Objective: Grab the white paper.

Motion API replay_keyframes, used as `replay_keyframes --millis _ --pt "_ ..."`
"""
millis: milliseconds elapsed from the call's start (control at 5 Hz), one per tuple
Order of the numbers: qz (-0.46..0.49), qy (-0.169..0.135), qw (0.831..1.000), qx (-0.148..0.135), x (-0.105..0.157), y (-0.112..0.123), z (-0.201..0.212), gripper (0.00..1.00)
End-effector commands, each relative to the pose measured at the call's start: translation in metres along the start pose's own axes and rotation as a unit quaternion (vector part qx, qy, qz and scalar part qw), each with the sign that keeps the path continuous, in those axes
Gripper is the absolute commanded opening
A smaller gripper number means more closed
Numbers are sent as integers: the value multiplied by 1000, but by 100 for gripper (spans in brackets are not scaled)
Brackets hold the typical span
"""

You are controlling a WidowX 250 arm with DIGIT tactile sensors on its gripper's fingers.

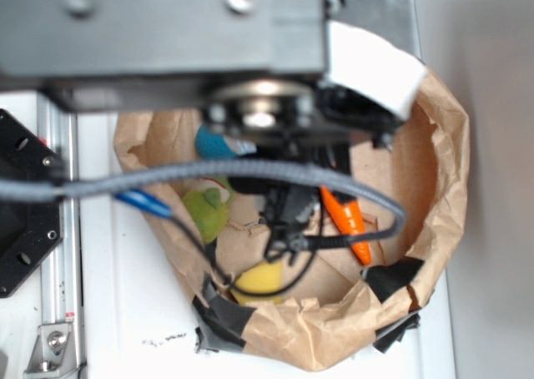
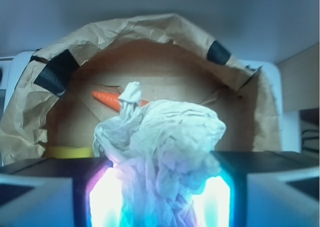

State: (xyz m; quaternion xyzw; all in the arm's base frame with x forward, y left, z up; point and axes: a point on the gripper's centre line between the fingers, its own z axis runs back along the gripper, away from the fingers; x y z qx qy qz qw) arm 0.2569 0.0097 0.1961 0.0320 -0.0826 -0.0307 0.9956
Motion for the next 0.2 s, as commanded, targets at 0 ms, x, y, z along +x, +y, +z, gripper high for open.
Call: replay_keyframes --millis 0 --pt "16 -18 1000 11 5 6 14 0"
